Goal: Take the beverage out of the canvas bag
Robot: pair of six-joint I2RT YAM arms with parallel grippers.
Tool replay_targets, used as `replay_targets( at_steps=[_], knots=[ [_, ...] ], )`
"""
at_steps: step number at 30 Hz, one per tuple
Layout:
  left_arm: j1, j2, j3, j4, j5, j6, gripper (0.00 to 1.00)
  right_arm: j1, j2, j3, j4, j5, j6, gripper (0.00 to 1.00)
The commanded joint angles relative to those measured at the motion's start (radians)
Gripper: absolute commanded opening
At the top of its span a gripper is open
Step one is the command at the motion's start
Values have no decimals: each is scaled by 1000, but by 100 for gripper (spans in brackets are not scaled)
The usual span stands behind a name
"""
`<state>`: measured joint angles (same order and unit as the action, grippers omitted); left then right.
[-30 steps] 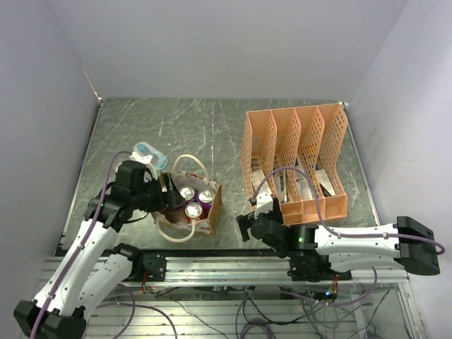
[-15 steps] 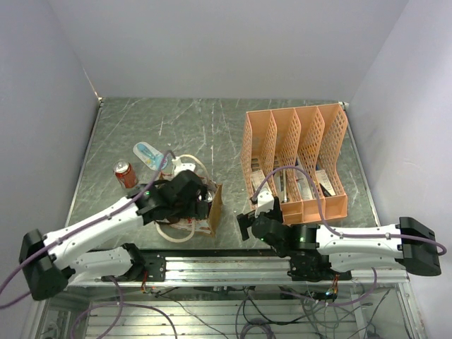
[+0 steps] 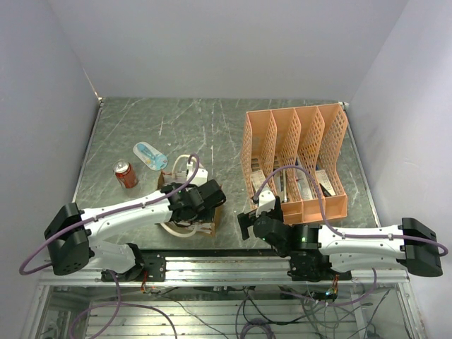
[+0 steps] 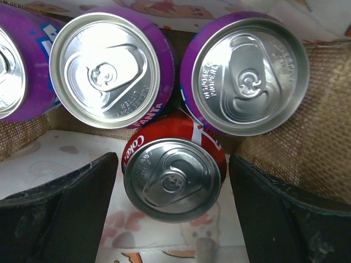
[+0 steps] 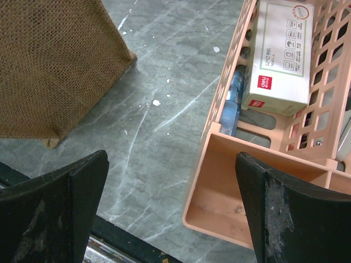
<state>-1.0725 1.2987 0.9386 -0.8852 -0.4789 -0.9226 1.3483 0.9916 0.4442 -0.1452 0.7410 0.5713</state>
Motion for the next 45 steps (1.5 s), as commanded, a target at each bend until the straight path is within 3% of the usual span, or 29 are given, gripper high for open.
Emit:
replay_targets(
  at_steps=[1, 11, 16, 24, 34, 37, 45],
  knots=[
    [-15, 12, -55, 50, -14, -31, 90, 4, -11, -2, 2, 22, 9, 100],
    [27, 94, -112, 200, 64, 0, 90, 4, 10, 6, -3, 27, 15, 100],
    [29, 85, -96, 192, 64, 6, 71, 5, 8, 7, -4, 28, 16, 100],
    [29, -53, 9, 39, 30, 24, 41, 4, 19, 10, -6, 31, 18, 100],
    [29, -238, 159, -91, -12, 58, 24, 4, 27, 13, -9, 33, 21, 100],
    [29, -278, 187, -120, -40, 59, 14, 4, 27, 13, -10, 33, 21, 100],
    [29, -334, 258, -258, -193, 38, 7, 4, 30, 14, -9, 31, 21, 100]
  ],
)
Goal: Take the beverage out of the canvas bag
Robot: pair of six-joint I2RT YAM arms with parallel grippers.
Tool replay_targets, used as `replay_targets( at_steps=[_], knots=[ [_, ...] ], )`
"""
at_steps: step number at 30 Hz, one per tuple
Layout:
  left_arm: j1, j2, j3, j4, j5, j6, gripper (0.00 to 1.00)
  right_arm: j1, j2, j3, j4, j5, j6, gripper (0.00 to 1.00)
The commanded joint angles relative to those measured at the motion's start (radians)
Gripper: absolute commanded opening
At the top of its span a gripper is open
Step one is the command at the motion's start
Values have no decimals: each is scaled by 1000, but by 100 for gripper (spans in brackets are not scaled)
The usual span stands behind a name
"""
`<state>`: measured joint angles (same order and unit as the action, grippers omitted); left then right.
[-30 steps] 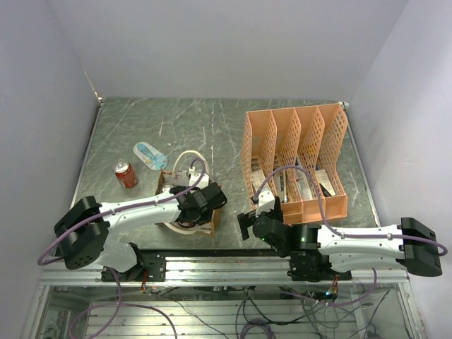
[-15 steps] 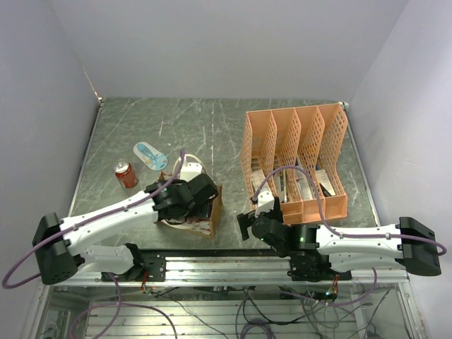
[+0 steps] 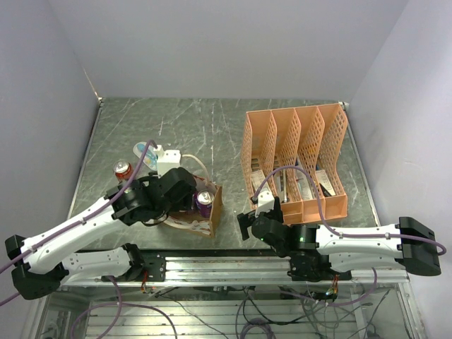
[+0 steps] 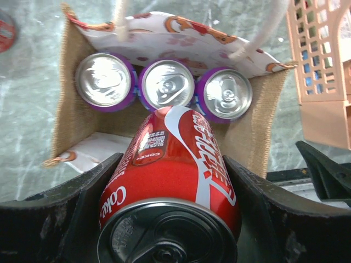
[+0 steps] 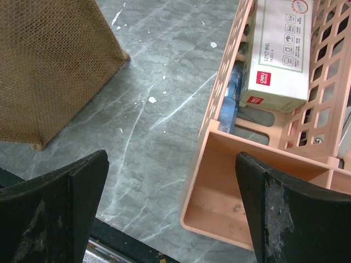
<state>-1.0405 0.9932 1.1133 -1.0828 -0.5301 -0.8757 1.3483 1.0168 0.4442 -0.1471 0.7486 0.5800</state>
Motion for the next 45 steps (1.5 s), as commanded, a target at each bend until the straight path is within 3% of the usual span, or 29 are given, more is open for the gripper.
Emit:
replay_targets(
  at_steps=[1, 10, 22, 27, 31, 34, 40, 45],
  knots=[
    [-3, -29, 102, -84, -170, -10, 7, 5, 6, 14, -6, 23, 13, 100],
    [-3, -51, 200, -200, -459, -25, 7, 5, 12, 16, -9, 26, 16, 100],
    [16, -119, 58, -22, -676, 46, 7, 4, 26, 23, -12, 28, 15, 100],
    [137, -100, 35, 84, -590, 169, 7, 4, 29, 24, -12, 30, 17, 100],
    [351, -61, 0, 141, -423, 240, 7, 5, 29, 25, -15, 31, 18, 100],
    [480, -33, -21, 123, -299, 217, 7, 4, 28, 24, -16, 32, 21, 100],
    [598, -13, -83, 75, -166, 114, 7, 5, 32, 25, -17, 32, 20, 100],
    [678, -14, -68, 56, -182, 85, 7, 4, 41, 28, -18, 32, 19, 100]
  ],
)
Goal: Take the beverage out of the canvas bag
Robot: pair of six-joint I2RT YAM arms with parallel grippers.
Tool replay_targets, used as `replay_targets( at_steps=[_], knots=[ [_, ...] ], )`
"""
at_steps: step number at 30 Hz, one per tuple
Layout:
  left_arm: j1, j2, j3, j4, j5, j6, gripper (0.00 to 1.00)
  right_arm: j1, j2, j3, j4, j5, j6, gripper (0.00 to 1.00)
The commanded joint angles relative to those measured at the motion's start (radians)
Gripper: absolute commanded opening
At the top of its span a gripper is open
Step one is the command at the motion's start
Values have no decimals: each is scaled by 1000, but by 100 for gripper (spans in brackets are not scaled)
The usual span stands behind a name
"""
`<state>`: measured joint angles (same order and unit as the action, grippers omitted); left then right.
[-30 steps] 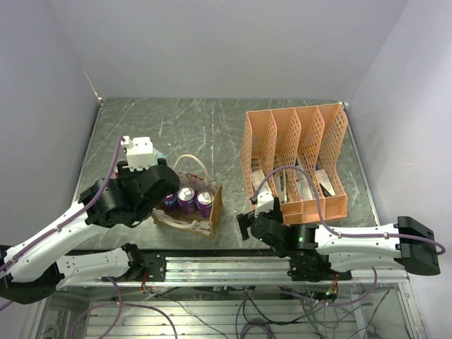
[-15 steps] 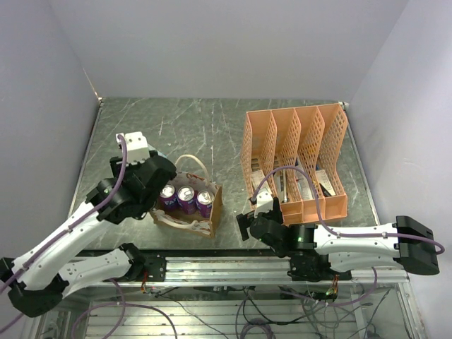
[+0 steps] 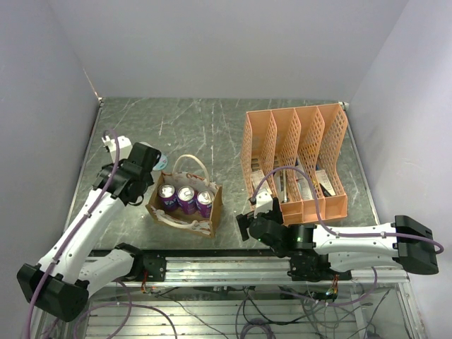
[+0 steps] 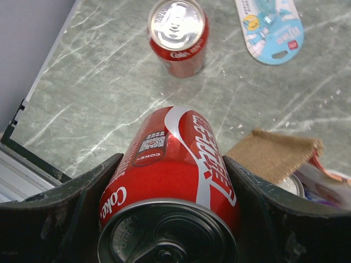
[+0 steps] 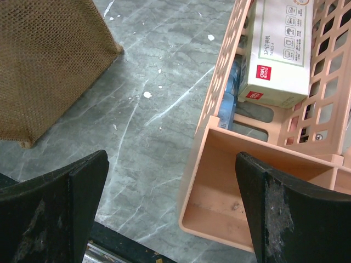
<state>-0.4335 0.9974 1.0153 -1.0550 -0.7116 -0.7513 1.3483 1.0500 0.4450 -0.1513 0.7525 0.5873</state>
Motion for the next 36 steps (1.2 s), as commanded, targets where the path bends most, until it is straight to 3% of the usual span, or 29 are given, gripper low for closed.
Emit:
replay_targets(
  at_steps=[1, 7, 12, 20, 27, 36],
  knots=[
    [95, -15, 28, 38, 1, -29, 7, 5, 8, 30, -14, 28, 13, 100],
    [380, 11, -21, 176, 130, 89, 7, 5, 3, 28, -15, 30, 16, 100],
    [518, 6, -88, 288, 212, 97, 7, 5, -1, 26, -14, 29, 14, 100],
    [623, 113, -119, 360, 304, 12, 7, 6, 21, 35, -19, 30, 16, 100],
    [686, 172, -190, 475, 358, 51, 7, 6, 15, 32, -16, 29, 14, 100],
    [750, 238, -200, 490, 423, 58, 7, 5, 27, 37, -20, 32, 15, 100]
  ],
)
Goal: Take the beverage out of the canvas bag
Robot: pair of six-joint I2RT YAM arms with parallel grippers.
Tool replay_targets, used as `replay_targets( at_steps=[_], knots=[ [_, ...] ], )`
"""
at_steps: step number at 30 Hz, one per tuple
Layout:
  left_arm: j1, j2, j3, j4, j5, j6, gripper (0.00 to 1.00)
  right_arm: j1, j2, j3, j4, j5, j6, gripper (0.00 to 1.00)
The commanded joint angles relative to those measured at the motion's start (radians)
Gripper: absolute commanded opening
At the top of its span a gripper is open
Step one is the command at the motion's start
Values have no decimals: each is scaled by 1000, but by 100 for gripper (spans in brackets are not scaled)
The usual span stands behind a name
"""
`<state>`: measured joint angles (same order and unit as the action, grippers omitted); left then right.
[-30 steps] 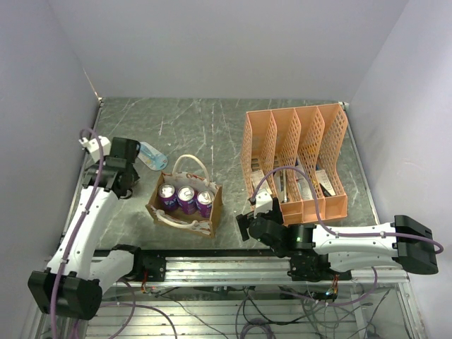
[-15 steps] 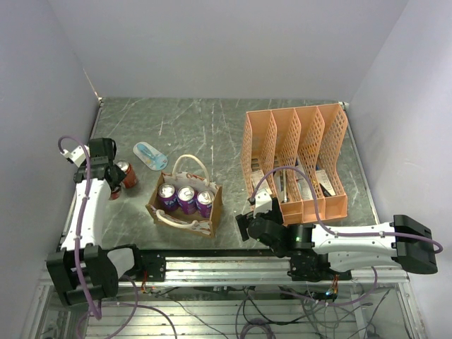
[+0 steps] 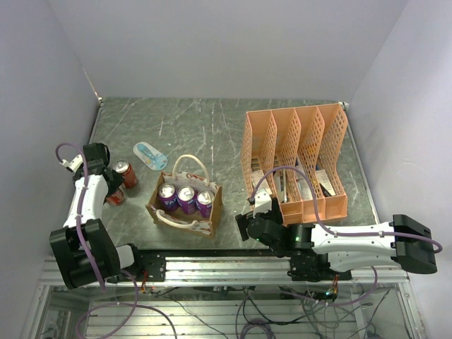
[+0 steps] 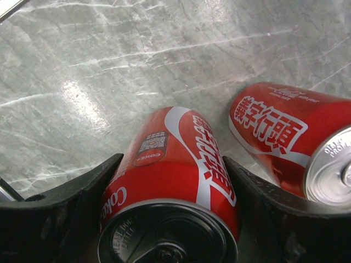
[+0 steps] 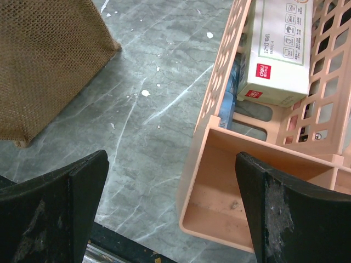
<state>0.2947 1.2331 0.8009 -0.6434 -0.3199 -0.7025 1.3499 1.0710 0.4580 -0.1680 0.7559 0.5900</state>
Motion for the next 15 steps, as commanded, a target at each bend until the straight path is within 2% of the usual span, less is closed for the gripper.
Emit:
replay_targets(
  at_steps=[1, 3, 5, 15],
  knots=[
    [21, 4, 12, 81, 36, 11, 9, 4, 6, 24, -3, 28, 13, 100],
    [23, 9, 8, 86, 45, 12, 16, 5, -1, 24, -4, 29, 14, 100],
    [23, 17, 10, 85, 46, 11, 18, 5, -8, 20, -2, 29, 14, 100],
    [23, 52, 14, 71, 58, 3, 42, 4, -26, 13, -2, 27, 16, 100]
  ],
)
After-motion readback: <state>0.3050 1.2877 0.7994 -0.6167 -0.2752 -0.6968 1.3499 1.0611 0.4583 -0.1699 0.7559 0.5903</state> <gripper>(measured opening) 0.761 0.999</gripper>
